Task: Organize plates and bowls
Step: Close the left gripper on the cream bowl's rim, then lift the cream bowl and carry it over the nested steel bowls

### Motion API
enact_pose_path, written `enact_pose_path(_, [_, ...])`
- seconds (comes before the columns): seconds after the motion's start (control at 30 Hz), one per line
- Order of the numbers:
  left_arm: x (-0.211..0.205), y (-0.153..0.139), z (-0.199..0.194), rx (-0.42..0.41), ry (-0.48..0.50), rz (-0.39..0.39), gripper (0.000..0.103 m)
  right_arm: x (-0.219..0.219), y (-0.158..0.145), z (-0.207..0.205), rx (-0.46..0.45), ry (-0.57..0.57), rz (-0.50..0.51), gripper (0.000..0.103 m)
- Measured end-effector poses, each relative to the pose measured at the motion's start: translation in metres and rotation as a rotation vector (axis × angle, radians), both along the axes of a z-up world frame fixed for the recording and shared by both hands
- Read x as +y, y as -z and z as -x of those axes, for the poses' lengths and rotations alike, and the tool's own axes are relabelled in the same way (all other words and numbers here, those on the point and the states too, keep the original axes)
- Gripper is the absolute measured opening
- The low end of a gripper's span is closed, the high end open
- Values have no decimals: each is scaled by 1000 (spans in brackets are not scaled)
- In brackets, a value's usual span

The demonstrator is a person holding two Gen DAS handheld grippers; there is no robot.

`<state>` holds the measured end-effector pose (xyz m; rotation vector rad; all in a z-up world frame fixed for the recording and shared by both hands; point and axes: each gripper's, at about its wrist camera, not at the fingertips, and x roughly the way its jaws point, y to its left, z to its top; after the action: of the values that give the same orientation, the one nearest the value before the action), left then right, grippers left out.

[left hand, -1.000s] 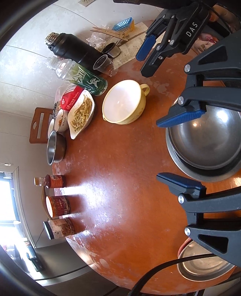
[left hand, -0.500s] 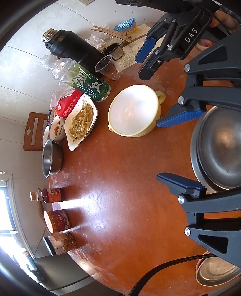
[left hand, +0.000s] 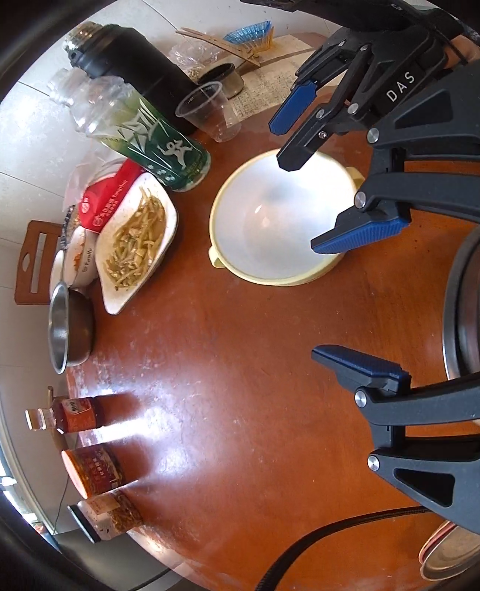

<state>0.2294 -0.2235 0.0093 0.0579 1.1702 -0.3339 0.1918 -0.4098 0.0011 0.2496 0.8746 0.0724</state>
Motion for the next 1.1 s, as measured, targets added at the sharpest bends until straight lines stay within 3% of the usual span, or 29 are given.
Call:
enact_pose_path(0.17, [-5, 9, -8, 15, 3, -3, 51, 1, 10, -7, 18, -12, 0, 48])
enact_pose_path(0.5, [-12, 19, -17, 66, 27, 37, 50, 10, 18, -21, 36, -47, -3, 34])
enact_pose_path(0.67, [-13, 23, -21, 108, 34, 101, 38, 12, 18, -22, 43, -58, -11, 27])
enact_pose_path(0.77, [-17, 22, -17, 83, 35, 67, 35, 16, 17, -21, 39, -58, -2, 26])
enact_pose_path(1.1, [6, -2, -4, 28, 11, 102, 35, 27, -5, -11, 2, -73, -15, 26])
